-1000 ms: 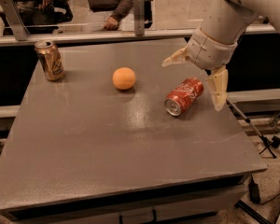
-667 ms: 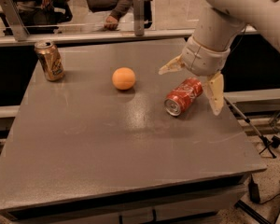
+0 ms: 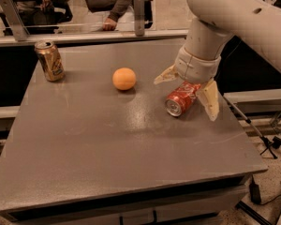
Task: Place coke can upright
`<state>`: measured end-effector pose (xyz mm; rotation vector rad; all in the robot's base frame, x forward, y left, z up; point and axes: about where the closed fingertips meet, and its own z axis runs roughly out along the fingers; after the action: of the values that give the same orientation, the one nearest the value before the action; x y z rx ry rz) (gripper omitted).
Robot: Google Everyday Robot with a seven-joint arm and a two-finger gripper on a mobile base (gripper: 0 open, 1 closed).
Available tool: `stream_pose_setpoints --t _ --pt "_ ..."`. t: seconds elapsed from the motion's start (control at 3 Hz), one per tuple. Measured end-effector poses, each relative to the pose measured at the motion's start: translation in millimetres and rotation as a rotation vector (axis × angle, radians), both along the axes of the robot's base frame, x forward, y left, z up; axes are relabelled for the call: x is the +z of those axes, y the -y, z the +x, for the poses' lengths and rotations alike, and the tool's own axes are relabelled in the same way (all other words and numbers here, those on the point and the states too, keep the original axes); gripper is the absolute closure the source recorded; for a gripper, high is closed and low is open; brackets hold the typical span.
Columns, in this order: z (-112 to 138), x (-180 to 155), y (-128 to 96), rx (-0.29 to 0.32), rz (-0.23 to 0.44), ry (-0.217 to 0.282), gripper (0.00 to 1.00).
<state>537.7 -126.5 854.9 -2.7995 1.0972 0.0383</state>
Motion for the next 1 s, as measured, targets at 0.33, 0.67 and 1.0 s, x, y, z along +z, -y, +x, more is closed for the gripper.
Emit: stream_pose_setpoints --t 0.33,0.67,1.0 --pt "-1.7 -7.8 -4.1 0.005 -0.040 -0.022 0.17" --pt "-0.2 -8.7 -6.7 -0.003 -0.061 -0.036 0.41" --pt "2.9 -5.3 -8.3 -0.029 -0.063 -0.049 0.64"
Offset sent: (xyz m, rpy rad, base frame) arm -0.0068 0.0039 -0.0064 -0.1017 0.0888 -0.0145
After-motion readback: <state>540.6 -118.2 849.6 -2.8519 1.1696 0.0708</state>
